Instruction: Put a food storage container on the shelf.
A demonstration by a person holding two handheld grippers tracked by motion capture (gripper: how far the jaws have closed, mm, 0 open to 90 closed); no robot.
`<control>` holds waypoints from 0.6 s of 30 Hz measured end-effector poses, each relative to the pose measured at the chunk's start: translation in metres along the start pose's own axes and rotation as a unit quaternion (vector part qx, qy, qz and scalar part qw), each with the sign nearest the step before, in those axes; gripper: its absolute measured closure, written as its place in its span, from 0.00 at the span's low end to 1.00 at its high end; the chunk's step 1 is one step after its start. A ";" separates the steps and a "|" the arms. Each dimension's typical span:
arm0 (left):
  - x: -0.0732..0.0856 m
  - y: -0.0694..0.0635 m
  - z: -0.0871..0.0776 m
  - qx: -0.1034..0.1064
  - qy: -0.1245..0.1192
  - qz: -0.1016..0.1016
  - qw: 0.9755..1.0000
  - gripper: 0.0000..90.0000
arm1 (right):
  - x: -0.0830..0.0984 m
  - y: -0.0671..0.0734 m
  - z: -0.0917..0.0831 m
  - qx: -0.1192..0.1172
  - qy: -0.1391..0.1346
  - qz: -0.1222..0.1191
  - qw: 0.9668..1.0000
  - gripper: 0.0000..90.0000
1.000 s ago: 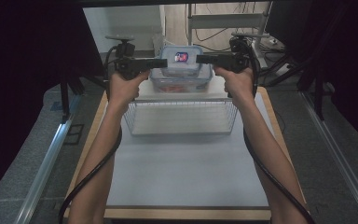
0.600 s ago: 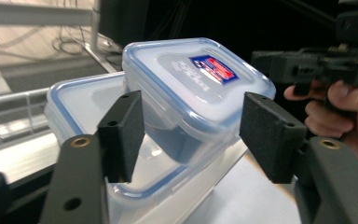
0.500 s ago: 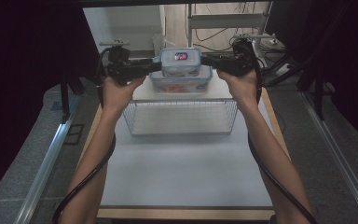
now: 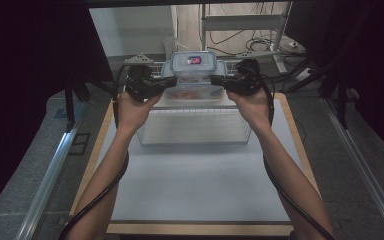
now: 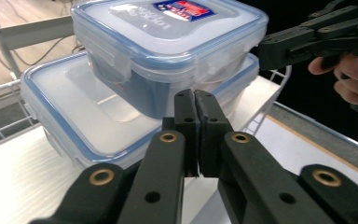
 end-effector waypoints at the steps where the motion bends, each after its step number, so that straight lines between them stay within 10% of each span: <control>1: 0.000 0.001 0.001 -0.003 0.000 -0.001 1.000 1.00 | 0.000 -0.001 0.001 -0.001 -0.001 0.002 1.000 0.99; 18: 0.008 -0.007 -0.001 -0.004 -0.010 0.007 1.000 0.92 | 0.006 0.007 0.001 -0.010 -0.004 0.000 1.000 0.93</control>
Point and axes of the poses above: each handheld gripper's, and its own axes: z roughly forward along the jaws, x roughly out of its underside, y roughly to its left, the point moved 5 cm from there along z, roughly forward along the jaws, and after that the axes turned 14 degrees about -z, right-handed, at the moved point
